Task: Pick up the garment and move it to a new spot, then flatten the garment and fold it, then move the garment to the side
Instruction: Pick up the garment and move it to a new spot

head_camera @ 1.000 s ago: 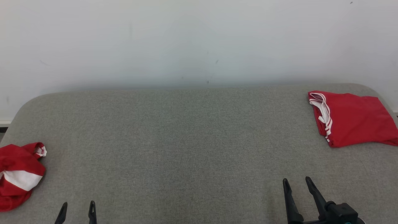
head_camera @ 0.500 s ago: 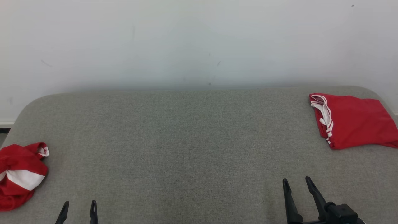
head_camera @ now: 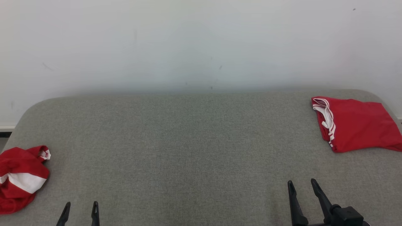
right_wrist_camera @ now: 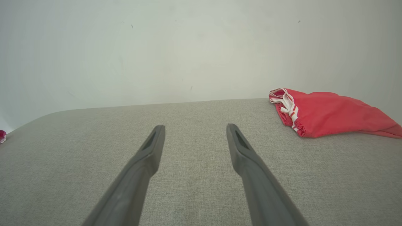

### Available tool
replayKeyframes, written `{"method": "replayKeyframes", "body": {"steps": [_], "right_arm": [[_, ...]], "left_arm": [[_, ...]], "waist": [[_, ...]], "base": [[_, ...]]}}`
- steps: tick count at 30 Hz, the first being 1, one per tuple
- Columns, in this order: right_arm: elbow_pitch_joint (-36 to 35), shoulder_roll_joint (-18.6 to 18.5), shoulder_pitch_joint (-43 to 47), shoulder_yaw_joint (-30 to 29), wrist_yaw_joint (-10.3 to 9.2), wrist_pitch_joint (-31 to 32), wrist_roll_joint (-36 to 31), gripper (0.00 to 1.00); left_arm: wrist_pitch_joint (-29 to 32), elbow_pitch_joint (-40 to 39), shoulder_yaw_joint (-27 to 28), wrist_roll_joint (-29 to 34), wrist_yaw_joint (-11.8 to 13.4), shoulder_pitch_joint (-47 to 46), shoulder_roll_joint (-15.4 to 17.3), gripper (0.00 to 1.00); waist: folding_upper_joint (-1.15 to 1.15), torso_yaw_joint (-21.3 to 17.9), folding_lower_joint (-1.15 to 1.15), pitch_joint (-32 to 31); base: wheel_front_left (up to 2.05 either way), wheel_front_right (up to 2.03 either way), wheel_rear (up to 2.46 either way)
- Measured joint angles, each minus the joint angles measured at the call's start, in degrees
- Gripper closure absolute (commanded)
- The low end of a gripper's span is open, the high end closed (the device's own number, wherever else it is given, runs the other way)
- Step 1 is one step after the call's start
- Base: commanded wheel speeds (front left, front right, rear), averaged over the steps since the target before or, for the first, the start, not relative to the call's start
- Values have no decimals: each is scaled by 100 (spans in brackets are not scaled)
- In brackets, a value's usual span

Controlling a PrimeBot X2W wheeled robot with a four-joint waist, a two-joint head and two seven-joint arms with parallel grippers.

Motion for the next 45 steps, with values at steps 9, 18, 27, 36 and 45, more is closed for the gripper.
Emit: {"method": "replayKeyframes", "body": {"steps": [9, 18, 27, 36, 45], "right_arm": [[44, 7, 59, -81, 0, -1, 18, 0], [57, 10, 182, -188, 0, -9, 113, 0], [112, 11, 227, -178, 0, -13, 176, 0], [201, 13, 41, 54, 0, -14, 116, 0], [420, -30, -331, 279, 0, -13, 86, 0]], "left_arm": [[54, 27, -75, -58, -2, -10, 59, 0], [169, -30, -129, -83, 14, -61, 170, 0], [257, -88, -26, -163, 135, -65, 279, 0], [223, -231, 174, -313, 339, 80, 247, 0], [98, -357, 364, -423, 509, 286, 193, 0]], "waist": [[0, 182, 0, -44], [0, 779, 0, -41], [0, 1698, 0, -12], [0, 2521, 0, 60], [1, 2803, 0, 355]], "base": [[0, 0, 0], [0, 0, 0], [0, 0, 0], [0, 0, 0], [0, 0, 0]]}}
